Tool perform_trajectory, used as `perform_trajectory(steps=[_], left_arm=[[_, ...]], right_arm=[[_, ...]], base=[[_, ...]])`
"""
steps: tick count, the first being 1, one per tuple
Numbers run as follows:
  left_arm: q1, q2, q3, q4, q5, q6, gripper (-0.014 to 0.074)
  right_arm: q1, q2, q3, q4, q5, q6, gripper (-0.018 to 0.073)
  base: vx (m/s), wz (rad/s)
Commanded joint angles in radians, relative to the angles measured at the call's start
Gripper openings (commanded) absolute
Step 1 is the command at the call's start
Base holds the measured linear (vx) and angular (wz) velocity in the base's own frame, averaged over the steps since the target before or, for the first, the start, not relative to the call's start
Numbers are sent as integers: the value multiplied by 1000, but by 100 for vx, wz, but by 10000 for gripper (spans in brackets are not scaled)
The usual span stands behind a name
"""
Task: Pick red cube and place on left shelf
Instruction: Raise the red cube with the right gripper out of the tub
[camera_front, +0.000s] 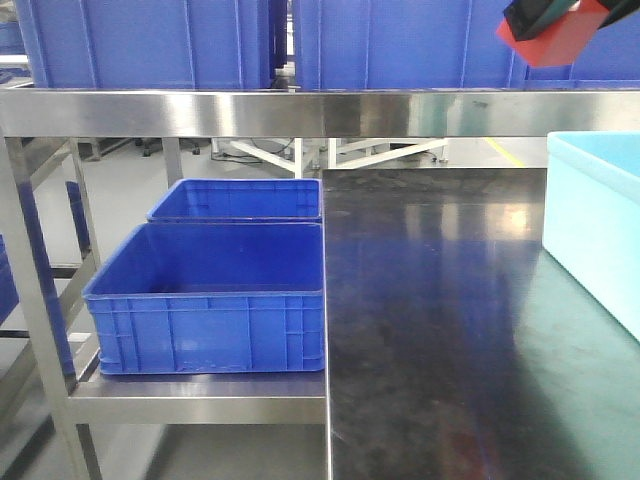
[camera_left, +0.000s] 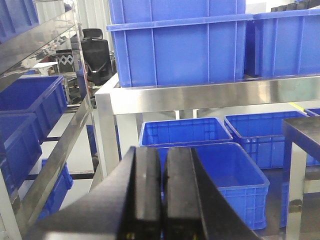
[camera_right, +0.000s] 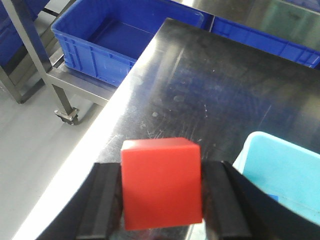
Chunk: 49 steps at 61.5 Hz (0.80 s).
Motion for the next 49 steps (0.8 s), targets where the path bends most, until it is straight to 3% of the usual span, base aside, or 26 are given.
perform_trajectory(steps=[1,26,49], left_arm=[[-3,7,22,-6,-83,1,106],[-3,7,22,-6,-83,1,106],[-3,7,22,-6,-83,1,106]], right_arm=[[0,-21,-38,-12,-64,-2,59],[0,1,-35,-12,52,-2,59],[0,1,-35,-12,34,-2,59]], base=[[0,0],[0,0],[0,0]])
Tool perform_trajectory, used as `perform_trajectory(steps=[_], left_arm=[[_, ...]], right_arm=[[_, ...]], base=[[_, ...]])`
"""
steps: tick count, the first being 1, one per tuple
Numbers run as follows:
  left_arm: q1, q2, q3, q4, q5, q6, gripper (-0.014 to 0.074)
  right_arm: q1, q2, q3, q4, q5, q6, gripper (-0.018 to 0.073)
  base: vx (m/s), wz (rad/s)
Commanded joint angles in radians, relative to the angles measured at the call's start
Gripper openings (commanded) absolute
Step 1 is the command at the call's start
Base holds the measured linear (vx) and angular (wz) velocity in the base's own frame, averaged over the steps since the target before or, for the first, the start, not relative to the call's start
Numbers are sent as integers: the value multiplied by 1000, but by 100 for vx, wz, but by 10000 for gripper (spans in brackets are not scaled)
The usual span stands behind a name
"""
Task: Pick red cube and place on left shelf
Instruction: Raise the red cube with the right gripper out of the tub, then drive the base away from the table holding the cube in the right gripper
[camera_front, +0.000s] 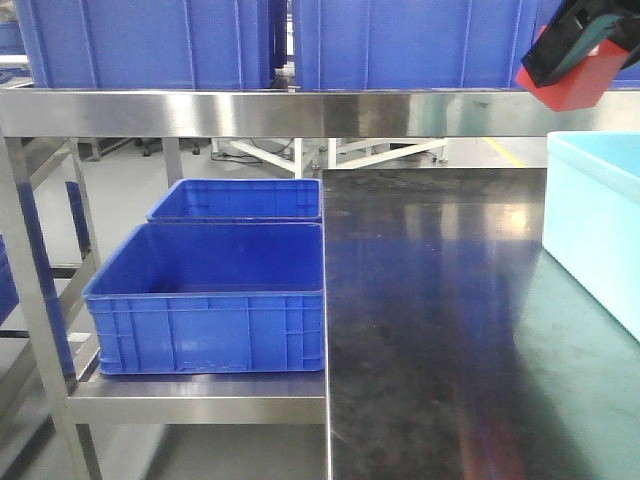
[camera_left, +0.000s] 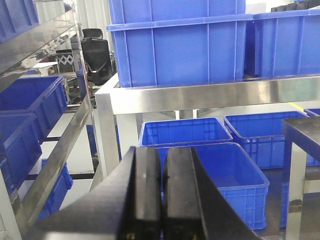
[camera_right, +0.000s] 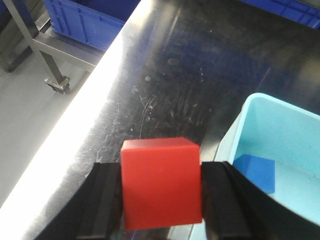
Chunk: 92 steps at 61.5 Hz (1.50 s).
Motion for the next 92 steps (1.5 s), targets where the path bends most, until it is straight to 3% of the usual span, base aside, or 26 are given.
perform_trajectory(steps=[1,92], left_arm=[[-3,7,22,-6,-83,1,106],[-3,7,22,-6,-83,1,106]], right_arm=[[0,-19,-35,-13,-68,-2,59],[0,-19,-35,-13,-63,-2,59]], base=[[0,0],[0,2]])
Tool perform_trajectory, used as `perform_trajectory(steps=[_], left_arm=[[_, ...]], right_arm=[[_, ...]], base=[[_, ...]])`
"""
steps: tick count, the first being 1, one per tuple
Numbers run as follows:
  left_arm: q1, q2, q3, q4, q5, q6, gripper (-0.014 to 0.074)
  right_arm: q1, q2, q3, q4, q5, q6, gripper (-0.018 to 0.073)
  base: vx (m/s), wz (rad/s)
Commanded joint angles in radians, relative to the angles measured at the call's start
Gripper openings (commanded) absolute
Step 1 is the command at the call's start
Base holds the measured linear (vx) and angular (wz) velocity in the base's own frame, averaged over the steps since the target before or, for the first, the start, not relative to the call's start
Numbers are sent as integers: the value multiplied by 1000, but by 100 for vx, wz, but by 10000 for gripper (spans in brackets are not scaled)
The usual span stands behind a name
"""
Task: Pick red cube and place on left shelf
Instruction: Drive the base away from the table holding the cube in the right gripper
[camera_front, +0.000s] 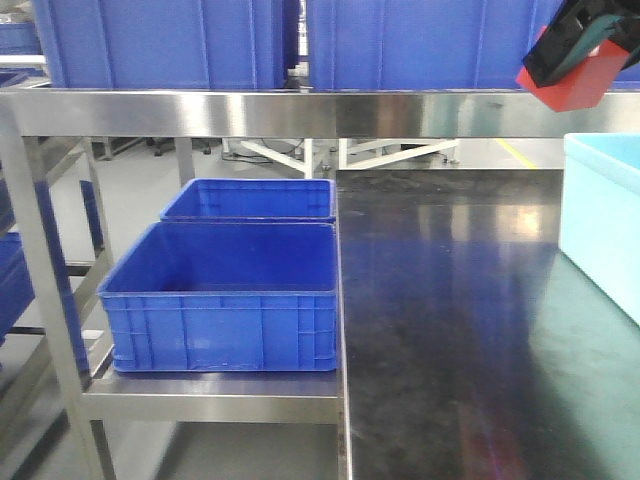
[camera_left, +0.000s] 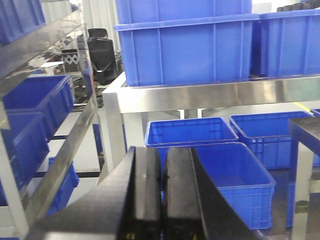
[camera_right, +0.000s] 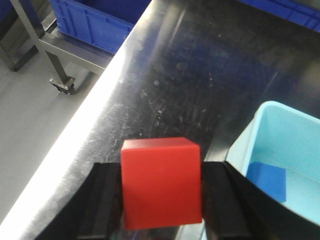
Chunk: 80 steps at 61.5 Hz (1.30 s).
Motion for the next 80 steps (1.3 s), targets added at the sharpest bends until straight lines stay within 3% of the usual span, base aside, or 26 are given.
perform_trajectory(steps=[1,80], left_arm=[[-3,7,22,-6,-83,1,106],[-3,7,22,-6,-83,1,106]], right_arm=[[0,-19,-35,-13,-63,-2,59],[0,-19,-35,-13,-63,-2,59]], base=[[0,0],[-11,16]])
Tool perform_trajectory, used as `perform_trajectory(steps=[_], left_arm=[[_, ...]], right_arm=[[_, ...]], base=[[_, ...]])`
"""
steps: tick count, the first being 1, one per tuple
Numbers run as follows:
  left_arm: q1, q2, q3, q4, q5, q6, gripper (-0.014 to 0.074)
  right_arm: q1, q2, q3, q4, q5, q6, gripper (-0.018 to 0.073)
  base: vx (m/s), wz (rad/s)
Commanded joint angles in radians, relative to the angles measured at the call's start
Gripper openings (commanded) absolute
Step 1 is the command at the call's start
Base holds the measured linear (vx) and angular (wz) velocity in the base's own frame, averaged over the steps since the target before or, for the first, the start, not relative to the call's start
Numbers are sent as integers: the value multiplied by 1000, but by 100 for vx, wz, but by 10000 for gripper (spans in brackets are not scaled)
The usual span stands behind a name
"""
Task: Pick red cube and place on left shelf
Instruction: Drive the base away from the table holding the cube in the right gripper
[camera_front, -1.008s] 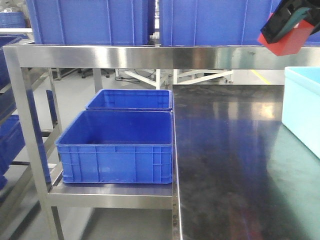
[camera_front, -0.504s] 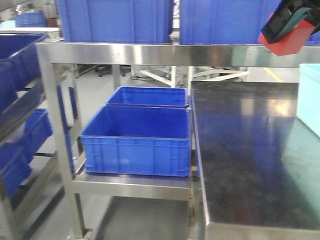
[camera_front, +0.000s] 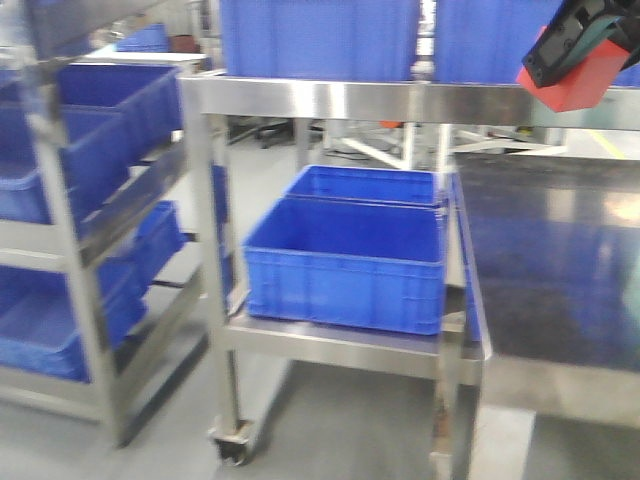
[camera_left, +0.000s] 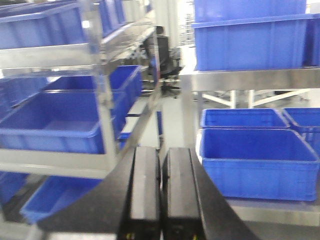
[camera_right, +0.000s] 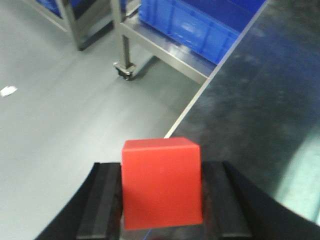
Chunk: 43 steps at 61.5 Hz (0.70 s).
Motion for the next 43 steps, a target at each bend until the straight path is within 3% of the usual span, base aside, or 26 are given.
perform_trajectory(steps=[1,43], left_arm=[[-3,7,22,-6,-83,1,106],[-3,7,22,-6,-83,1,106]], right_arm=[[0,-19,-35,-13,-63,-2,59],[0,-19,-35,-13,-63,-2,59]], base=[[-21,13],[-20,36]])
